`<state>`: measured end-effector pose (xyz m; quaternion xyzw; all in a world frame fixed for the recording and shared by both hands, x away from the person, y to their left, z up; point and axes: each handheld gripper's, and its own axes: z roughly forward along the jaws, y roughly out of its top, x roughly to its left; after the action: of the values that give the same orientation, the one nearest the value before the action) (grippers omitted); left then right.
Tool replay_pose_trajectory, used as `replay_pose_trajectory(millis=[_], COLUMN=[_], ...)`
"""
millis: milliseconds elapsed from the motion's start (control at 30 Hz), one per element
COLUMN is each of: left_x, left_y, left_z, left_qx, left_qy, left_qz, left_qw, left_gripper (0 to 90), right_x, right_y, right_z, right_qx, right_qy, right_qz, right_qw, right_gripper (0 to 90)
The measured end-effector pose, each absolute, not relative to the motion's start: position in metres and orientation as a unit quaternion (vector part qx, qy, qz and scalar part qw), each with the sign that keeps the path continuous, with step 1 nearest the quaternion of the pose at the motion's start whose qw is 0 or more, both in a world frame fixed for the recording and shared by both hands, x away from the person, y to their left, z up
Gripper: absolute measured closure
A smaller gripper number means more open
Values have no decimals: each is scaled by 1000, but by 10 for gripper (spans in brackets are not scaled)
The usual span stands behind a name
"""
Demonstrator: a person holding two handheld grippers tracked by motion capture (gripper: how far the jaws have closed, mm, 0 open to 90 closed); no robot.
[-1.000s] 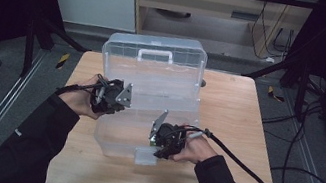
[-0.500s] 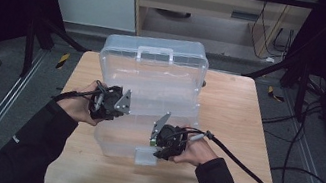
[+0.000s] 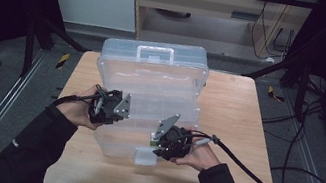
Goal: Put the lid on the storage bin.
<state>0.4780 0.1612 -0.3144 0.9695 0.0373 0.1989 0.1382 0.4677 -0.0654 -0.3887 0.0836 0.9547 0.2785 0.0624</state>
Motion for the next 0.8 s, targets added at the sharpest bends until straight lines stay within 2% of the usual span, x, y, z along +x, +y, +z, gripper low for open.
replay_pose_trajectory(millis=[167,300,533,700,800], left_x=[477,477,476,476,476], left_y=[162,161,160,160,160], left_z=[-316,-316,-317,-317,-317], left_qx=[970,970,971,971,971], left_qy=[38,37,37,37,37], left_qz=[196,195,194,194,194], left_qw=[141,137,136,136,134], left_gripper=[857,855,852,850,850], right_x=[461,459,467,475,484], right_y=[-79,-96,-118,-127,-135], right_z=[-374,-357,-334,-328,-328], right_qx=[98,124,178,223,260], right_qy=[941,922,886,855,828], right_qz=[317,360,416,444,470], right_qw=[63,67,105,151,162], right_gripper=[697,760,818,853,876])
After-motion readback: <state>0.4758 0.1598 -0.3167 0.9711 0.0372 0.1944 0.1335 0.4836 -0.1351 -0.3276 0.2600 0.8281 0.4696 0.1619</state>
